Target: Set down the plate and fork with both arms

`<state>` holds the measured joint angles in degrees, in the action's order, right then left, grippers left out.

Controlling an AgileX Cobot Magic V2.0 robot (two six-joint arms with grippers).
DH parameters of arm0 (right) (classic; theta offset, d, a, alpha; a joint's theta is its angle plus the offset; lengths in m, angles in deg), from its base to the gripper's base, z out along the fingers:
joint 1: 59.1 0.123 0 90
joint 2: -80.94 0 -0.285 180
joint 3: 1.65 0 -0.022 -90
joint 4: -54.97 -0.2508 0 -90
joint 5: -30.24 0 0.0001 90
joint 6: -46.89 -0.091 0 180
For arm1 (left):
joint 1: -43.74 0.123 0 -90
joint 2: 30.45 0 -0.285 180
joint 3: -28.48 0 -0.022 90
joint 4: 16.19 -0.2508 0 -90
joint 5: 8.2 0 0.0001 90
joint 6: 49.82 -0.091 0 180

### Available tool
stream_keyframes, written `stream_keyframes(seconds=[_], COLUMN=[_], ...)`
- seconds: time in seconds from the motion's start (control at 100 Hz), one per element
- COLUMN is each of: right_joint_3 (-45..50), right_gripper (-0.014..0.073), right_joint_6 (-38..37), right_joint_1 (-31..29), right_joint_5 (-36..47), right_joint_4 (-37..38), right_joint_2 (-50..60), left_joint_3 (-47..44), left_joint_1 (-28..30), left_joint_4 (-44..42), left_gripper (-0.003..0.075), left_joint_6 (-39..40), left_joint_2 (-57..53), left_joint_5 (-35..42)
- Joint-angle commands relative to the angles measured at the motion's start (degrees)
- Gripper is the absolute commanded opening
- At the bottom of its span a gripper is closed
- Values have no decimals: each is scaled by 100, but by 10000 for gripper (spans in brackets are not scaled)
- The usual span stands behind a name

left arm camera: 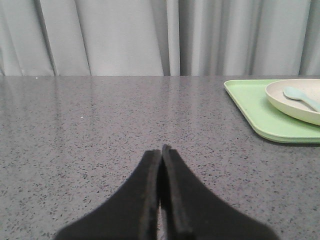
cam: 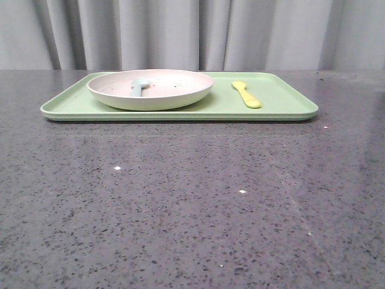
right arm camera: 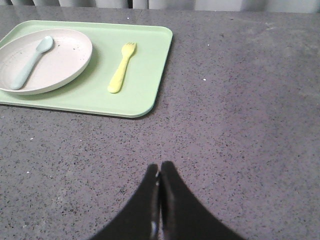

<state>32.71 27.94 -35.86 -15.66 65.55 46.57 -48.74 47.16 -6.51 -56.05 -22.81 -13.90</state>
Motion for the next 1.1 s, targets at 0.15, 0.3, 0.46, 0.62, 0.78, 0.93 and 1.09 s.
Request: stream_keyframes(seconds=[0.15, 0.3, 0.46, 0.62, 0.78, 0.93, 1.09], right_joint_3=[-126, -126, -126, -111, -99, -81, 299], right_gripper=[-68, -68, -68, -68, -68, -68, -68], right_joint_6=[37, 37, 37, 37, 37, 37, 37], right_joint_1=[-7, -7, -7, -7, -7, -7, -64], right_joint_5=[381, 381, 381, 381, 365, 378, 1070], right_joint_4=[130, 130, 130, 542, 724, 1083, 1093], right_joint_2=[-47, -47, -47, -47, -47, -47, -41], left_joint_3=[-73, -73, -73, -73, -73, -73, -73], left_joint_1=[-2, -2, -2, -2, -2, -2, -2], left_joint_4=[8, 8, 8, 8, 8, 8, 8], left_gripper=[-20, -20, -20, -20, -20, -20, -20], left_joint_6=[74, 74, 74, 74, 74, 74, 74], left_joint_2=[-189, -189, -189, -189, -189, -189, -189], left_joint_5=[370, 370, 370, 370, 370, 370, 370])
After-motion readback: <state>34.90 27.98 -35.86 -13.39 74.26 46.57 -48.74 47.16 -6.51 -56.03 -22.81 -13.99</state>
